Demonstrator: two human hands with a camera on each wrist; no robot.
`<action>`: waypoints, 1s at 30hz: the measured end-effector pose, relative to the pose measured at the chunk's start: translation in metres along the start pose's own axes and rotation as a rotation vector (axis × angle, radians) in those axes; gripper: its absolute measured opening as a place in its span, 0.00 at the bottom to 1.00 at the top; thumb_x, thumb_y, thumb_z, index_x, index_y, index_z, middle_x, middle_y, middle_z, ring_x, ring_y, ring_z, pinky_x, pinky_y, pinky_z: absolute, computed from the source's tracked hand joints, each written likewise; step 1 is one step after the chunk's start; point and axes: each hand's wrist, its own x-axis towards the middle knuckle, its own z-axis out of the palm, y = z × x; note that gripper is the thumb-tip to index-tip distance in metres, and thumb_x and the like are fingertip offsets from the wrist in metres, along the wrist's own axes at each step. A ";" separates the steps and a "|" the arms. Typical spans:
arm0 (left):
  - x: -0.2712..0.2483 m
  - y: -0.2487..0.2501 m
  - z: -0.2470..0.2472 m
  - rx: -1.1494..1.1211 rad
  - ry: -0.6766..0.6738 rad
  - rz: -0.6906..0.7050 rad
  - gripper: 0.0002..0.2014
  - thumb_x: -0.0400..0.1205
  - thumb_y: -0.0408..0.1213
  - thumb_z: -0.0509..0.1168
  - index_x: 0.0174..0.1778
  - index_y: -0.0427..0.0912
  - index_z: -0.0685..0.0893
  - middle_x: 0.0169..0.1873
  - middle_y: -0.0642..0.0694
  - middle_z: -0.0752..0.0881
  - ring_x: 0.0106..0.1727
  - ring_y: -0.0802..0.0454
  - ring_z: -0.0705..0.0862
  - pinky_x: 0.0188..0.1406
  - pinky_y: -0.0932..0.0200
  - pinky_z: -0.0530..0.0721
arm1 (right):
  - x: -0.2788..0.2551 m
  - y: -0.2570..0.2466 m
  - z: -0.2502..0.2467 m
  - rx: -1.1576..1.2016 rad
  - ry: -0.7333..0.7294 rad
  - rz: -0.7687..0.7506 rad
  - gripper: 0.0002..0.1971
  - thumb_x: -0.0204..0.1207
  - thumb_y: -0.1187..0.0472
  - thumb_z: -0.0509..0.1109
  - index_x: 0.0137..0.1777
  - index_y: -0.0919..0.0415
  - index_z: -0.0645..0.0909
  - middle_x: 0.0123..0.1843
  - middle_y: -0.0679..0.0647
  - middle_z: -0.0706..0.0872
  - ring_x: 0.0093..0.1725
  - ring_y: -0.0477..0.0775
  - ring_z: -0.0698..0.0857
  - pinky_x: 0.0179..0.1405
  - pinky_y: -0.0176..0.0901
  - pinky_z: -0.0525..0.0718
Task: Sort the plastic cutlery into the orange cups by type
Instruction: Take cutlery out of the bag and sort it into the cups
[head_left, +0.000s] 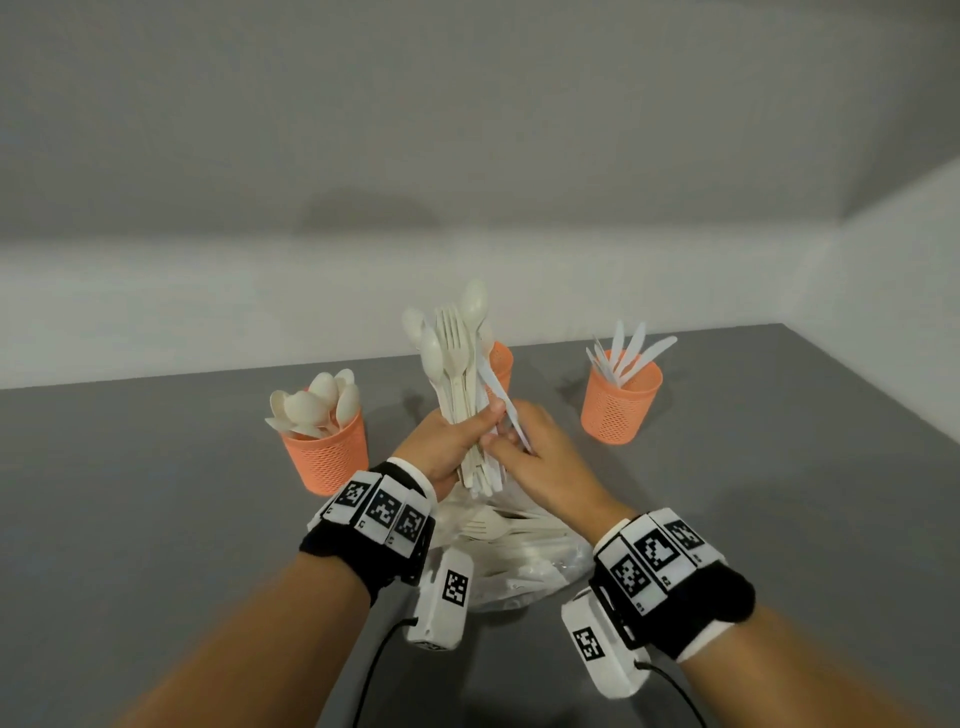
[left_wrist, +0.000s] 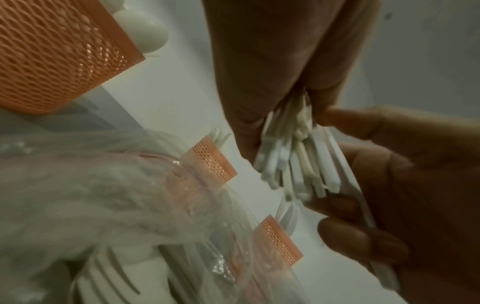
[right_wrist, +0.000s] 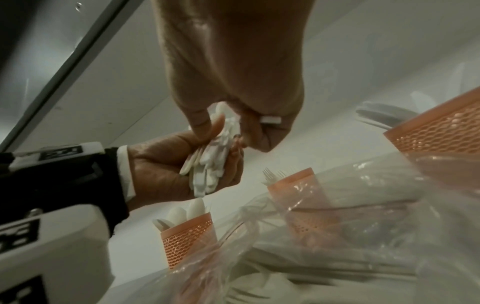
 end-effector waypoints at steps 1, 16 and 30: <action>0.000 0.000 0.000 0.000 -0.021 0.002 0.14 0.81 0.43 0.62 0.49 0.35 0.83 0.38 0.42 0.87 0.42 0.48 0.88 0.45 0.55 0.87 | 0.000 0.000 0.000 0.018 0.021 -0.007 0.12 0.77 0.59 0.68 0.60 0.59 0.76 0.42 0.47 0.75 0.41 0.41 0.76 0.41 0.25 0.75; 0.008 -0.004 0.015 -0.098 0.043 -0.088 0.13 0.80 0.28 0.62 0.60 0.31 0.80 0.50 0.27 0.83 0.48 0.35 0.85 0.48 0.43 0.89 | 0.010 0.011 -0.038 0.246 -0.167 0.176 0.10 0.82 0.63 0.58 0.60 0.60 0.76 0.45 0.50 0.83 0.43 0.43 0.82 0.35 0.24 0.80; 0.033 -0.014 0.050 -0.107 0.155 -0.042 0.18 0.76 0.24 0.67 0.62 0.32 0.76 0.33 0.42 0.81 0.28 0.54 0.85 0.27 0.60 0.86 | 0.036 0.035 -0.093 0.327 0.075 0.101 0.07 0.85 0.57 0.55 0.46 0.53 0.71 0.30 0.50 0.71 0.24 0.43 0.70 0.23 0.33 0.71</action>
